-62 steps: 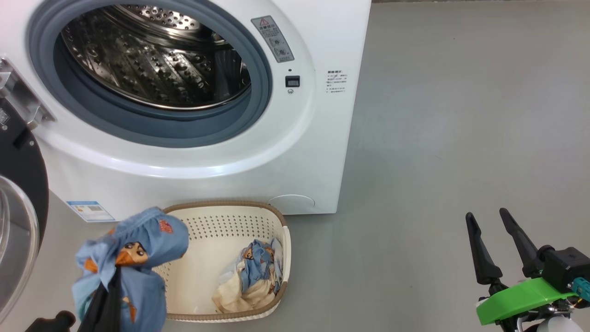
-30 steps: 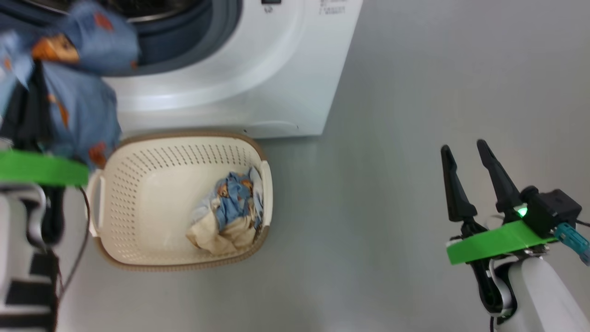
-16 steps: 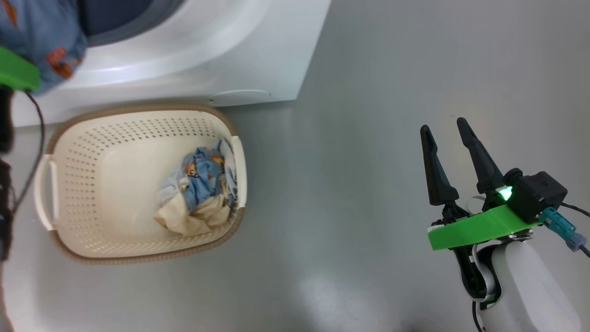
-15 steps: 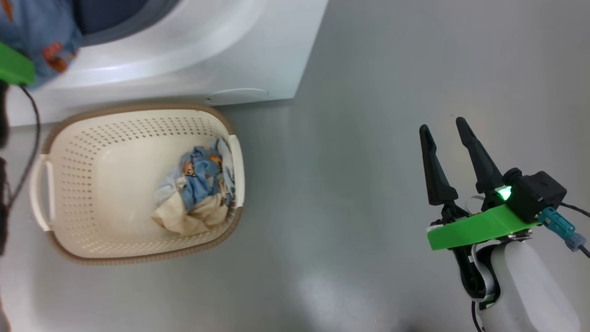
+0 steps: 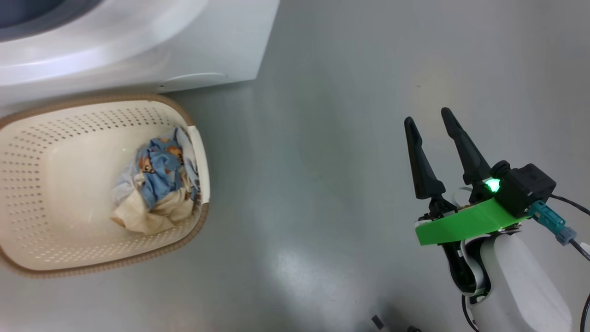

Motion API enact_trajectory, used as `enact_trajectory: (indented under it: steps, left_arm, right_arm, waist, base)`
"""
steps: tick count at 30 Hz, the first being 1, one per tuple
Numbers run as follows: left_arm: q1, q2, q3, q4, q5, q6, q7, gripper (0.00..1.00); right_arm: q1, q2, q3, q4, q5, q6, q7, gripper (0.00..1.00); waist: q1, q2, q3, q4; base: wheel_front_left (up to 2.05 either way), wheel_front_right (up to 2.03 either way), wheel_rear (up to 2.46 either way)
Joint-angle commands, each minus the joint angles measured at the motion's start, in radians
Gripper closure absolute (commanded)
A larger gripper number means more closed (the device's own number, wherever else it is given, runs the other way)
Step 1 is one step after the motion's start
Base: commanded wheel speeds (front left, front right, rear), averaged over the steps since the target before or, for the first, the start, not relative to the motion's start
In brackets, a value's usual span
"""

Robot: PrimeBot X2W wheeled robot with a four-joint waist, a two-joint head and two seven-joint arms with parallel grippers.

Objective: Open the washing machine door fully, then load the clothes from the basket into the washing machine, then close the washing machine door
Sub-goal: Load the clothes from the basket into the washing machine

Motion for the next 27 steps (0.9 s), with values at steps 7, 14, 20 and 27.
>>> enact_trajectory:
  steps: [7, 14, 20, 27]
  left_arm:
    - [0.018, 0.044, 0.112, -0.104, 0.064, 0.017, -0.006, 0.00]
    - [0.069, 0.015, 0.181, -0.137, 0.098, 0.004, -0.006, 0.00]
    - [0.127, -0.013, 0.217, -0.167, 0.115, -0.005, -0.006, 0.00]
    - [0.238, -0.054, 0.214, -0.210, 0.108, -0.008, -0.006, 0.00]
  right_arm:
    - [-0.001, 0.006, 0.022, -0.030, 0.003, 0.004, -0.008, 0.00]
    - [-0.005, 0.007, 0.022, -0.030, 0.012, 0.004, -0.008, 0.00]
    - [-0.010, 0.007, 0.019, -0.027, 0.005, 0.004, -0.008, 0.00]
    - [-0.002, 0.005, 0.005, -0.022, -0.009, 0.004, -0.008, 0.00]
  waist:
    - [-0.0001, 0.0000, 0.032, -0.032]
    - [-0.0001, 0.0000, 0.027, -0.025]
    - [-0.0001, 0.0000, 0.012, -0.013]
    - [-0.0001, 0.0000, -0.035, 0.010]
  base:
    - [0.00, 0.00, 0.00]
    - [0.00, 0.00, 0.00]
    - [0.00, 0.00, 0.00]
    - [0.00, 0.00, 0.00]
